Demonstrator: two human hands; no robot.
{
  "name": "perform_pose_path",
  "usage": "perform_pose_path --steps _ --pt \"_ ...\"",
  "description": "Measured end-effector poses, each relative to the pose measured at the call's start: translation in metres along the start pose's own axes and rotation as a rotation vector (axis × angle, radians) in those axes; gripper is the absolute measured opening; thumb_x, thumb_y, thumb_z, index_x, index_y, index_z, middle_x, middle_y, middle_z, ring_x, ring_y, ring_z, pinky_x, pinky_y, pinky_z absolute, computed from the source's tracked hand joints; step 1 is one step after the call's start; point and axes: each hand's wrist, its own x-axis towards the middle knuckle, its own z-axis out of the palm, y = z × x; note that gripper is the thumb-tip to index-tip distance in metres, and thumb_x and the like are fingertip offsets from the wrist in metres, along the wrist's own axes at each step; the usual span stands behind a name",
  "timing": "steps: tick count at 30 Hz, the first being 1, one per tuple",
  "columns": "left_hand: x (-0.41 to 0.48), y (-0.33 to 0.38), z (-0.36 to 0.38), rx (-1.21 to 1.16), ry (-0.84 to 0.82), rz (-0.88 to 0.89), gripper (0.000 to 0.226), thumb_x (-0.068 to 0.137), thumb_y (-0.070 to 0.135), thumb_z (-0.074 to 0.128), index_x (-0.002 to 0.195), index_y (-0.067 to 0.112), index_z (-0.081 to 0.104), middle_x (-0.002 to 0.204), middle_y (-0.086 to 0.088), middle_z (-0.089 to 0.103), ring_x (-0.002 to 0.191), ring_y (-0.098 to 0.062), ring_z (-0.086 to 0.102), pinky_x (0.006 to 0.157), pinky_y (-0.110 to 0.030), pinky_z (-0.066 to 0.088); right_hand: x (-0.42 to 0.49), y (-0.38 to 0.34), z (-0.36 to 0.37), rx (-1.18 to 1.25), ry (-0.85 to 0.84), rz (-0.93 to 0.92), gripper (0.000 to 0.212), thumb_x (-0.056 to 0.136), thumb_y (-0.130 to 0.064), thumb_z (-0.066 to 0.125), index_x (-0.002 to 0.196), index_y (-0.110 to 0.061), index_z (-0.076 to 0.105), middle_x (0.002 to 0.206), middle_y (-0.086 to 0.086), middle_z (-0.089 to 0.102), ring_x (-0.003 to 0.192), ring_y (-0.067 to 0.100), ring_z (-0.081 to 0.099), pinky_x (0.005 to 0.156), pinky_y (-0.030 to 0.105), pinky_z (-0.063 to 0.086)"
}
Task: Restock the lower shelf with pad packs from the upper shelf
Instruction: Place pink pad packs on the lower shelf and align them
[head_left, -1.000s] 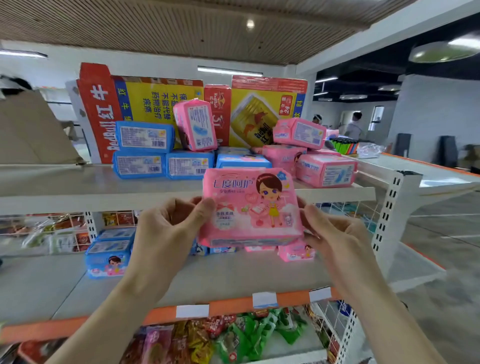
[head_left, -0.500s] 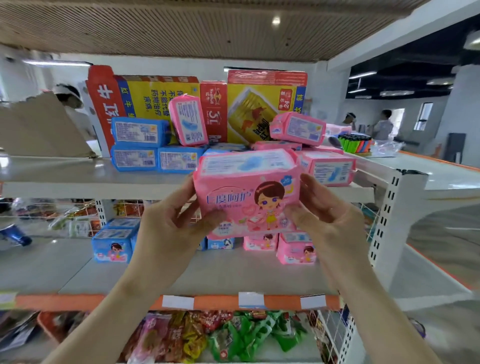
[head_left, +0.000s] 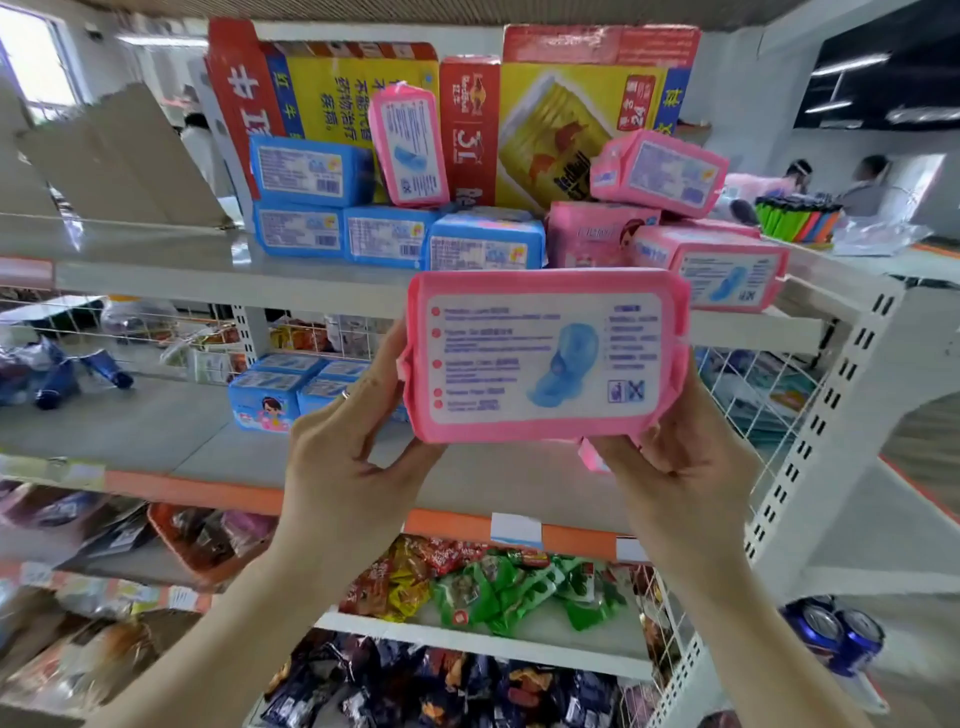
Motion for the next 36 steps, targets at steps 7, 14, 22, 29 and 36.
perform_pose_path --steps 7,14,22,29,36 --pt "0.011 -0.029 0.013 0.01 0.064 0.344 0.05 0.095 0.007 0.062 0.136 -0.011 0.039 0.117 0.017 0.046 0.113 0.03 0.034 0.094 0.001 0.039 0.002 0.028 0.005 -0.043 0.06 -0.078 0.07 0.076 0.011 0.076 0.132 0.026 0.038 0.117 0.011 0.064 0.112 0.014 0.063 0.099 0.033 0.053" --pt "0.037 -0.073 0.014 0.0 -0.107 0.149 0.056 0.077 0.019 0.077 0.119 -0.015 0.062 0.085 0.012 0.069 0.077 0.026 0.05 0.071 0.005 0.036 0.023 0.041 0.027 -0.198 0.106 -0.04 0.062 0.084 -0.026 0.077 0.138 -0.006 0.055 0.129 0.004 0.066 0.122 0.025 0.06 0.103 0.048 0.048" --pt "0.017 -0.129 0.024 -0.045 -0.145 -0.003 0.05 0.086 0.044 0.066 0.116 0.004 0.072 0.086 0.022 0.069 0.072 0.007 0.065 0.065 -0.01 0.046 0.005 0.06 0.049 -0.518 0.094 0.199 0.056 0.081 -0.044 0.069 0.126 -0.01 0.068 0.096 -0.016 0.068 0.095 0.013 0.061 0.087 0.025 0.049" --pt "-0.02 -0.174 0.043 -0.065 -0.328 -0.324 0.045 0.084 0.058 0.057 0.111 0.026 0.072 0.069 0.012 0.07 0.063 -0.024 0.067 0.065 -0.042 0.056 -0.051 0.1 0.063 -0.578 0.167 0.453 0.03 0.088 -0.047 0.071 0.116 -0.033 0.07 0.102 -0.008 0.076 0.098 0.019 0.071 0.082 0.04 0.058" --pt "-0.033 -0.198 0.072 -0.099 -0.393 -0.356 0.058 0.087 0.063 0.051 0.129 0.026 0.068 0.07 0.01 0.072 0.059 -0.026 0.066 0.06 -0.044 0.057 -0.067 0.116 0.061 -0.501 0.202 0.667 0.017 0.086 -0.034 0.067 0.101 -0.031 0.073 0.089 -0.014 0.077 0.085 0.008 0.073 0.077 0.032 0.06"
